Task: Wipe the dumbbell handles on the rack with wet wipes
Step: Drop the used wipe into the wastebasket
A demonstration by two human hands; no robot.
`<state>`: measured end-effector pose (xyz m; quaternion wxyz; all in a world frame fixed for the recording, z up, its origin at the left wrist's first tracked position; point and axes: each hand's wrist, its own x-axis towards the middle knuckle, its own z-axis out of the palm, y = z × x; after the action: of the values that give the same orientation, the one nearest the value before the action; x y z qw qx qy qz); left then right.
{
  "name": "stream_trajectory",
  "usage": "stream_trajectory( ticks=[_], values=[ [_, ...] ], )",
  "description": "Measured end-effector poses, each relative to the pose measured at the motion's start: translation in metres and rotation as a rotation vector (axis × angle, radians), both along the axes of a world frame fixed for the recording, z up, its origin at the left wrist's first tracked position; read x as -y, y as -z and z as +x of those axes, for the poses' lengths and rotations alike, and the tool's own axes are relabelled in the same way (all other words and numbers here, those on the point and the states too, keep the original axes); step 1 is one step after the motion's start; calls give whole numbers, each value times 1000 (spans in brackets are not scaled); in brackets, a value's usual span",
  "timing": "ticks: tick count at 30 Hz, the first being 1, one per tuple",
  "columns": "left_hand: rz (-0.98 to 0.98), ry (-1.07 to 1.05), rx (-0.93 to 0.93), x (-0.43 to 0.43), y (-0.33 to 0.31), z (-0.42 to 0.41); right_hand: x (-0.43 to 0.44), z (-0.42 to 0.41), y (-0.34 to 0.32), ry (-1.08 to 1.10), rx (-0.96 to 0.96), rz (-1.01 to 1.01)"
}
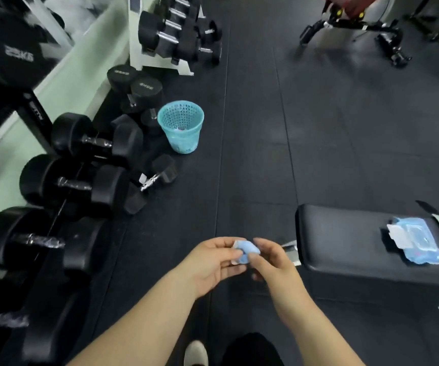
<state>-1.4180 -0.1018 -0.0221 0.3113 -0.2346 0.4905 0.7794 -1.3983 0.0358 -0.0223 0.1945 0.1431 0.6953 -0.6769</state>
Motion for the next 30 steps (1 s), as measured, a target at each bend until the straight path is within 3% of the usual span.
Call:
stream_trajectory(
  ticks=[3,8,13,16,21,24,27,30],
  values=[
    [-72,-30,-4,3,5,-73,7,-75,9,55,4,-3],
    [-245,-229,-4,8,12,-211,34,-223,26,1,-193,195],
    [-306,-351,30,34,5,-331,62,-367,21,-238,-387,391],
    [-367,-470,6,66,11,-385,91,-433,29,-470,-431,407],
    [-370,-516,12,134,43,-503,162,-563,55,-582,-339,354],
    [-453,-539,30,178,65,-573,210,-643,79,-567,-158,328],
    [-575,-574,85,226,75,-618,246,-709,114,-454,38,364],
    [-560,-678,140,267,76,-640,271,-766,144,-369,131,457]
  ],
)
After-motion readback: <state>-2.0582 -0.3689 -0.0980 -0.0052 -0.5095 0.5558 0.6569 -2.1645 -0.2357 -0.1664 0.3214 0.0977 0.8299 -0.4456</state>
